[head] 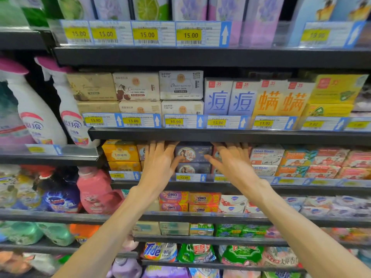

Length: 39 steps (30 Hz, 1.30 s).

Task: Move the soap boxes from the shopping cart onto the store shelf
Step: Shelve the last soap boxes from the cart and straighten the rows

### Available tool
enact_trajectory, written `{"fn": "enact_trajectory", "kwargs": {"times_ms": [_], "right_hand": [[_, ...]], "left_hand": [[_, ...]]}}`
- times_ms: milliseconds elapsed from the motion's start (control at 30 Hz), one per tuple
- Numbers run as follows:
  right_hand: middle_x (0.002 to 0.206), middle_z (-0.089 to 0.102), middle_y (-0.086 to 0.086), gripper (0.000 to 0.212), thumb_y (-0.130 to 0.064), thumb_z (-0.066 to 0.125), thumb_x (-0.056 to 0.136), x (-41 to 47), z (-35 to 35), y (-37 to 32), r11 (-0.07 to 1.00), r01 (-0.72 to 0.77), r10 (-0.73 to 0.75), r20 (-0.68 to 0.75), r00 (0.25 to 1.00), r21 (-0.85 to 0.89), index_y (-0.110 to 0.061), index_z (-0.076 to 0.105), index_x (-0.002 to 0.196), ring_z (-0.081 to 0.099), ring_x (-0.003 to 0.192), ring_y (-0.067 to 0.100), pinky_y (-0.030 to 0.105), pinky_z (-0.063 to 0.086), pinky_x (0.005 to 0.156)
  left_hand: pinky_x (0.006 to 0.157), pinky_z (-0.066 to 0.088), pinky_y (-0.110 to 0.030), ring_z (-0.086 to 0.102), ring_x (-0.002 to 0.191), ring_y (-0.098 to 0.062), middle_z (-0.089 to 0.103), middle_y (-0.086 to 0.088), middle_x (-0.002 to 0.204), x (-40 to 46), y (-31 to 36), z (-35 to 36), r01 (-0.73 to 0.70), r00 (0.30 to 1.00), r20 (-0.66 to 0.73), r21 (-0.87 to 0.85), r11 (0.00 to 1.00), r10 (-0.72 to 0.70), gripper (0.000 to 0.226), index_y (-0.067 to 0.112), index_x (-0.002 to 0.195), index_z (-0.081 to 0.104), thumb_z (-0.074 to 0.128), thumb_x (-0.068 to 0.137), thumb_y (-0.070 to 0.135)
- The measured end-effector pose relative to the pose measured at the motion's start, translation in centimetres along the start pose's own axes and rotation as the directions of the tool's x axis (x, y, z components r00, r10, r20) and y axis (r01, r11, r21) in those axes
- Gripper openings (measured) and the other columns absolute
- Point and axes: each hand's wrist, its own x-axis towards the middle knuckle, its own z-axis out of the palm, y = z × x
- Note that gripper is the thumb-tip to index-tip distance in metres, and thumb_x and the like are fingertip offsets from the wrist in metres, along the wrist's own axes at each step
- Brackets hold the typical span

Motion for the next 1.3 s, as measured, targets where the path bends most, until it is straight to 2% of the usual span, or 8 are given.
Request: {"fn": "enact_trajectory", "kwargs": {"times_ms": [300, 433, 633, 800, 1033, 1133, 1300], "right_hand": [[0.121, 0.065, 0.015, 0.052, -0.055, 0.057, 0.091, 0.4, -0.5, -0.5, 0.999, -0.030, 0.029, 0.033, 0.999, 0.031, -0.022, 0.059, 0.132, 0.050, 0.122, 0.039, 0.049, 0.033, 0.105], [0.131, 0.059, 0.013, 0.054, -0.055, 0.055, 0.093, 0.6, -1.1, -0.7, 0.998, -0.038, 0.035, 0.081, 0.996, 0.043, -0.024, 0.054, 0.138, 0.044, 0.129, 0.038, 0.046, 0.030, 0.108], [0.125, 0.063, 0.013, 0.054, -0.057, 0.053, 0.092, 0.7, -1.2, -0.7, 0.999, -0.040, 0.038, 0.118, 0.992, 0.014, -0.025, 0.055, 0.135, 0.050, 0.122, 0.039, 0.047, 0.034, 0.105], [0.132, 0.059, 0.011, 0.056, -0.059, 0.051, 0.092, 0.9, -1.3, -0.7, 0.998, -0.053, 0.048, 0.134, 0.990, 0.034, -0.026, 0.052, 0.137, 0.046, 0.127, 0.037, 0.046, 0.031, 0.108], [0.142, 0.052, 0.006, 0.056, -0.060, 0.051, 0.092, 1.1, -1.0, -0.2, 0.989, -0.086, 0.065, 0.169, 0.983, 0.121, -0.034, 0.046, 0.142, 0.036, 0.136, 0.035, 0.042, 0.022, 0.112], [0.143, 0.052, 0.005, 0.055, -0.057, 0.053, 0.092, 1.1, -1.1, -0.3, 0.982, -0.096, 0.070, 0.159, 0.985, 0.162, -0.034, 0.047, 0.142, 0.033, 0.137, 0.033, 0.039, 0.019, 0.112], [0.142, 0.053, 0.005, 0.057, -0.059, 0.051, 0.092, 1.0, -1.4, -0.4, 0.985, -0.106, 0.082, 0.174, 0.981, 0.134, -0.033, 0.046, 0.143, 0.035, 0.137, 0.033, 0.036, 0.019, 0.110]], "left_hand": [[0.105, 0.039, -0.057, 0.043, 0.125, -0.039, 0.053, -0.015, 0.132, 0.1, -0.3, -0.1, 0.013, 1.000, 0.018, -0.009, 1.000, -0.013, 0.047, 0.020, 0.133, 0.056, 0.069, 0.090, 0.032], [0.105, 0.038, -0.057, 0.043, 0.124, -0.038, 0.054, -0.014, 0.131, 0.2, -0.2, -0.2, 0.010, 1.000, 0.012, -0.015, 1.000, -0.010, 0.046, 0.021, 0.132, 0.056, 0.070, 0.089, 0.032], [0.103, 0.037, -0.057, 0.044, 0.124, -0.041, 0.055, -0.015, 0.130, 0.5, -0.4, -0.2, 0.019, 0.999, 0.044, 0.023, 1.000, -0.020, 0.047, 0.023, 0.135, 0.055, 0.065, 0.091, 0.036], [0.108, 0.033, -0.057, 0.042, 0.128, -0.041, 0.055, -0.015, 0.134, 0.4, -0.4, 0.1, 0.024, 0.999, 0.033, 0.024, 0.999, -0.025, 0.047, 0.023, 0.136, 0.054, 0.064, 0.092, 0.034], [0.107, 0.035, -0.058, 0.045, 0.125, -0.039, 0.057, -0.014, 0.129, 0.4, -0.1, 0.1, 0.021, 1.000, -0.008, 0.021, 1.000, -0.021, 0.040, 0.023, 0.131, 0.058, 0.063, 0.093, 0.035], [0.109, 0.033, -0.057, 0.044, 0.126, -0.038, 0.057, -0.013, 0.130, 0.3, 0.0, 0.2, 0.022, 1.000, -0.020, 0.004, 1.000, -0.022, 0.039, 0.023, 0.131, 0.059, 0.062, 0.093, 0.035], [0.111, 0.031, -0.055, 0.042, 0.128, -0.036, 0.055, -0.012, 0.133, 0.2, -0.2, 0.4, 0.016, 0.999, -0.028, -0.002, 1.000, -0.016, 0.040, 0.024, 0.132, 0.057, 0.061, 0.094, 0.037]]}}
